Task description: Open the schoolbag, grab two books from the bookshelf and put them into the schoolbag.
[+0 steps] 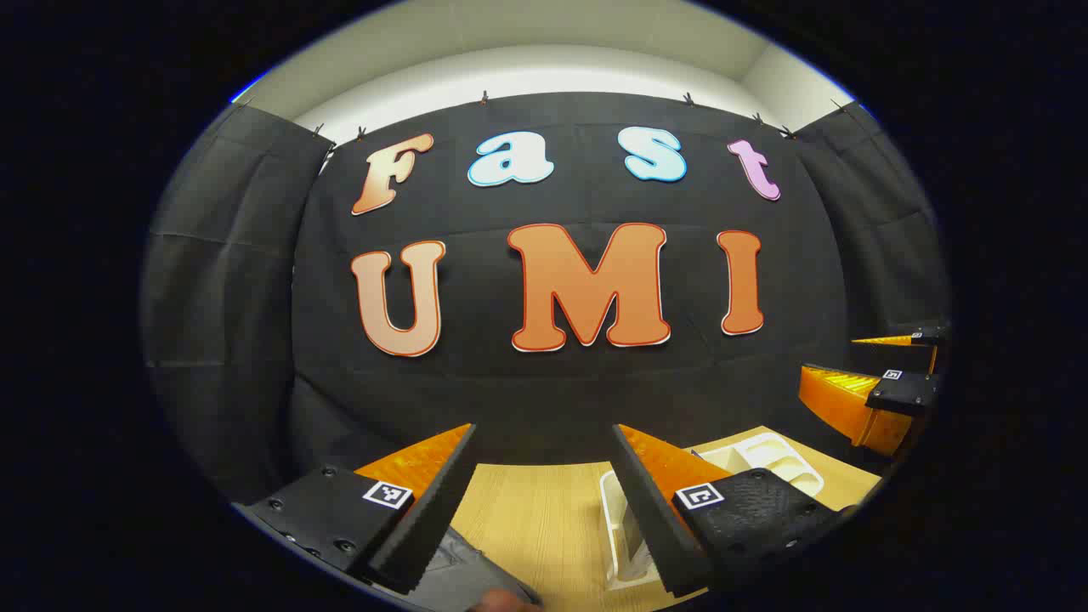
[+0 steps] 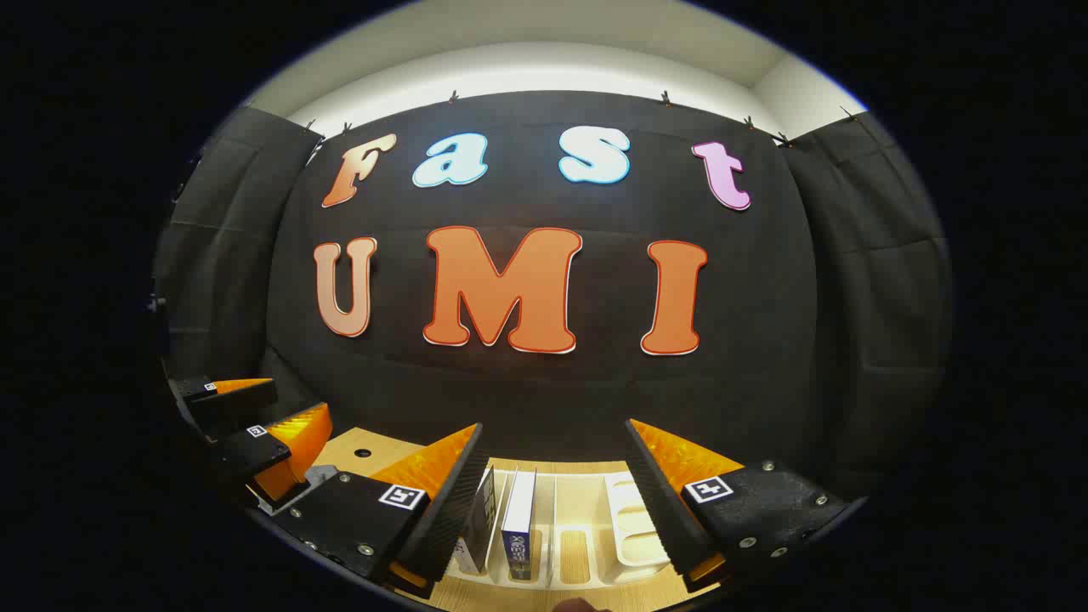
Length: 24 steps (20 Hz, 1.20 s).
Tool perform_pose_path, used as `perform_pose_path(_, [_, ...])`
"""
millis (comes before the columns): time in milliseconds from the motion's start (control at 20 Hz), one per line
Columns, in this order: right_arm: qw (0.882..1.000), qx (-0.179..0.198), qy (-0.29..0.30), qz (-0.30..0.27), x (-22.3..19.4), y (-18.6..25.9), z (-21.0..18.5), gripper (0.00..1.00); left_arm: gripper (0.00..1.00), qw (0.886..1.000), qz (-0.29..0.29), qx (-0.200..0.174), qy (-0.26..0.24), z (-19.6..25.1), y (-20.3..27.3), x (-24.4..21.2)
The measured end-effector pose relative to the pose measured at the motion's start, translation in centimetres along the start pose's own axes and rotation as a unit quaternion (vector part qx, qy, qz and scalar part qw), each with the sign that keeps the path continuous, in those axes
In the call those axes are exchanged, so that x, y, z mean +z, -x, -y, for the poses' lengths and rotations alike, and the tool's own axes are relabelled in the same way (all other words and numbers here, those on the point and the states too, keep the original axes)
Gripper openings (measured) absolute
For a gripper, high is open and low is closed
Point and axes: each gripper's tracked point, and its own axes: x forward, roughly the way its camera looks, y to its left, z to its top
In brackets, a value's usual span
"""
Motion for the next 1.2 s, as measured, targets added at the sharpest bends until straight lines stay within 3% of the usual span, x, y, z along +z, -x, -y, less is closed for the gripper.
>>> perform_pose_path(1200, [1.000,-0.007,0.010,-0.002,0.2,-0.5,-0.8,0.95,0.97,1.000,-0.015,0.011,-0.023,-1.0,-0.5,-1.2])
